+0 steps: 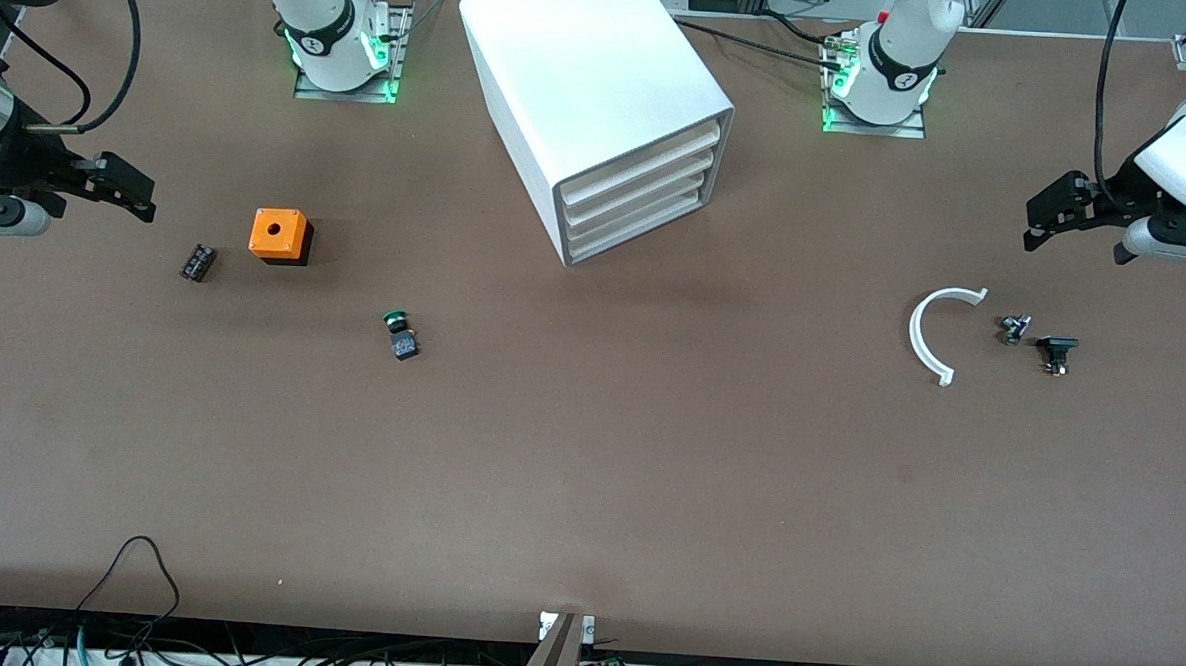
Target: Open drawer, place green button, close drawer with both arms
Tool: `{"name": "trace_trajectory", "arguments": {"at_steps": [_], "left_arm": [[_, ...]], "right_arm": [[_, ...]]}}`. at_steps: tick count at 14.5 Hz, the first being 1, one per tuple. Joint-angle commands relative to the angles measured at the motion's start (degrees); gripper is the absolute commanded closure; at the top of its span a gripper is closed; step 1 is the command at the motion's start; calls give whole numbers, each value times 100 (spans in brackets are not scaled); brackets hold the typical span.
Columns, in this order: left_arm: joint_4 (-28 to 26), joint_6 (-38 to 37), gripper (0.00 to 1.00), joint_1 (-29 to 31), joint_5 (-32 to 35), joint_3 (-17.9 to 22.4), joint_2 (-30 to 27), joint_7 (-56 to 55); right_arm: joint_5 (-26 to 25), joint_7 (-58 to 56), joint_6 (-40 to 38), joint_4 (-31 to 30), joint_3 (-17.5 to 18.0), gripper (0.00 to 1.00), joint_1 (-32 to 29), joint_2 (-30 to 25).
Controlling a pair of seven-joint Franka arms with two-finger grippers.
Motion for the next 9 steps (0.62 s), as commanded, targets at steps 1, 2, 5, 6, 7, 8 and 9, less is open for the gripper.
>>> {"name": "trace_trajectory", "arguments": {"at_steps": [1, 2, 5, 6, 7, 8, 9], "left_arm": [[162, -82, 0, -10, 143, -24, 51, 89], [197, -82, 0, -10, 108, 19, 77, 55], [197, -90, 0, -10, 99, 28, 77, 46], [197, -73, 0, -10, 99, 28, 85, 54], [197, -47, 0, -1, 91, 28, 94, 46], [197, -20, 0, -1, 90, 37, 129, 72], [241, -3, 0, -18, 108, 28, 199, 89]], "right_arm": [[110, -124, -37, -74, -72, 0, 31, -105], [110, -124, -37, -74, -72, 0, 31, -105], [110, -124, -46, -82, -63, 0, 31, -113], [101, -124, -46, -74, -63, 0, 31, -113], [110, -124, -46, -82, -63, 0, 31, -113], [110, -124, -46, -82, -63, 0, 31, -105], [110, -124, -46, -74, -63, 0, 31, -105]]}}
